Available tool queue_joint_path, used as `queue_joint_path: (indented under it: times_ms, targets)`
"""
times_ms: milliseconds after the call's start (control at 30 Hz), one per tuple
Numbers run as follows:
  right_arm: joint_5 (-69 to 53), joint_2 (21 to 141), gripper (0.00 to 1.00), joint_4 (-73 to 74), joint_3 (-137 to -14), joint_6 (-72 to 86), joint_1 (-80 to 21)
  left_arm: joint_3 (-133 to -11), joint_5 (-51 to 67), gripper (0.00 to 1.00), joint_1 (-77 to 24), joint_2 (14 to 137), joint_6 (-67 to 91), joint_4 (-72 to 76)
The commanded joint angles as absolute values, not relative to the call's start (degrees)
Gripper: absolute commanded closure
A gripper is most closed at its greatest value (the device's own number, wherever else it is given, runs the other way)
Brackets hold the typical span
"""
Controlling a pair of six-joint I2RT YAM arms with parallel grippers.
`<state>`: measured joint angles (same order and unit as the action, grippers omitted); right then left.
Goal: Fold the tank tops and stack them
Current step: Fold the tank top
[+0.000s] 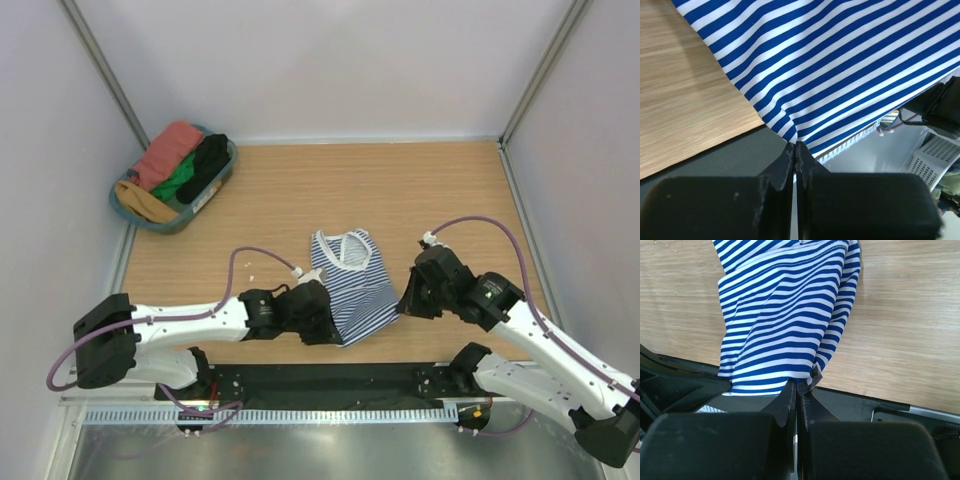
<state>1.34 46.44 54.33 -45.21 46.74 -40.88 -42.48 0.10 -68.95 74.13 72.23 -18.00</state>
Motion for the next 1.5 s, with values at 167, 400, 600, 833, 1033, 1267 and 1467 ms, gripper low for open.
queue_joint_path:
  times_ms: [167,400,600,833,1033,1267,1467]
  targets:
    - [3.6,46.0,0.99,55.1,-49.0,46.1,-41.1,-42.1,-2.7,1.0,-67.9,71.0,73.5,-15.2]
    - [7.5,55.3,0.99,55.5,-56.9,42.5,-41.0,-44.1,-1.5,0.99,-62.5,67.4,71.5,-19.4]
    - [9.8,63.9,0.99,54.2,-63.2,38.9,-40.6,-44.4,5.0,0.99,-56.2,68.5,71.4,-16.2]
    - [9.8,73.7,0.99,51.6,-70.2,36.0,-38.9,-45.6,10.5,0.99,-47.8,71.3,69.0,-14.8]
    - [9.0,81.5,0.99,49.1,-75.4,33.1,-34.3,-49.0,15.2,1.0,-40.0,75.6,65.7,-15.2]
    - [3.3,91.1,0.99,44.5,-81.4,30.1,-27.2,-57.2,21.6,0.99,-30.5,86.6,60.3,-16.0]
    - [-2.2,104.4,0.99,39.1,-90.0,29.5,-22.4,-71.8,25.1,0.99,-25.0,103.4,56.2,-17.9]
